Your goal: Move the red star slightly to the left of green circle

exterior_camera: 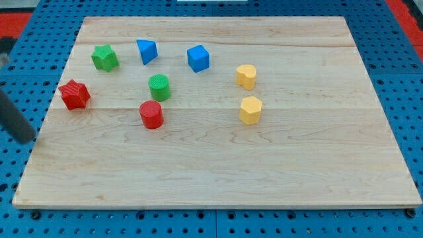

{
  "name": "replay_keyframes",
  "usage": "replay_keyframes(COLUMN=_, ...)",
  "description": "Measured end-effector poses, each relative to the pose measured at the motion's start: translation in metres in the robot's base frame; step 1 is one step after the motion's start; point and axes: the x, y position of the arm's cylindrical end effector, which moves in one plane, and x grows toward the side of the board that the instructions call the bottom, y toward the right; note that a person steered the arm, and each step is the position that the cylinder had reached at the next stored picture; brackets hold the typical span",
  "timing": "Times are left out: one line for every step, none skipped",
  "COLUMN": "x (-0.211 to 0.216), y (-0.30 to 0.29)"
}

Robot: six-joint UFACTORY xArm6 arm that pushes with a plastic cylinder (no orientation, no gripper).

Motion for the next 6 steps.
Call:
replay_keyframes(x=-0.056, y=0.0)
replay_keyframes(x=-0.056, y=0.034)
replay_keyframes(x=-0.064, y=0.037)
replay_keyframes(x=-0.084, y=0.006)
replay_keyframes(x=-0.086, y=0.034)
replay_keyframes(x=-0.086, y=0.068)
